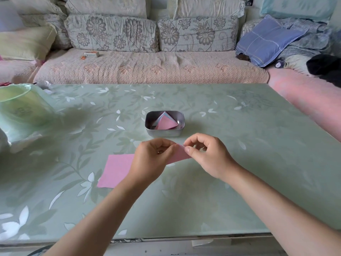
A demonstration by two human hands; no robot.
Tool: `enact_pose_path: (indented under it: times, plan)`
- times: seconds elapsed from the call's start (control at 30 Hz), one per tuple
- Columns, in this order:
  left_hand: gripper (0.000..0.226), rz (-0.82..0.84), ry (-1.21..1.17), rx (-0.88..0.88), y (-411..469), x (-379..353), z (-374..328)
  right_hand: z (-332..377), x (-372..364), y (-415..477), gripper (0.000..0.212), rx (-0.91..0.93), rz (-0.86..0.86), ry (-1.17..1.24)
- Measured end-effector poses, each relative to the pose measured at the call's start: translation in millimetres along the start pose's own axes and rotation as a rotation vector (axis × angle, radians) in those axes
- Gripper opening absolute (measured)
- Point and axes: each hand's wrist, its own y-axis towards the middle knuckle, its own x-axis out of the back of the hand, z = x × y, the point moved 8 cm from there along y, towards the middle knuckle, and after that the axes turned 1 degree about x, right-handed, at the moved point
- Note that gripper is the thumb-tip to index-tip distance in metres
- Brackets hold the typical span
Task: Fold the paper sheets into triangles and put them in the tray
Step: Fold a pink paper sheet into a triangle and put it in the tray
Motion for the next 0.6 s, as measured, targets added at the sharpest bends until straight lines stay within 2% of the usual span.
enact_pose_path:
  times: [0.17,0.33,0.6]
  plan:
    - [0.01,0.021,0.088,-0.076,-3,-6,-6,20,0,-3,0.009,0.147,-0.045,-0.077]
    - [0.01,0.05,0.093,-0.057,-3,-7,-6,30,-1,-5,0.011,0.269,-0.057,-0.197]
    - [0.012,0.076,0.102,-0.052,-1,-7,-4,21,1,-3,0.012,0.178,-0.091,-0.076]
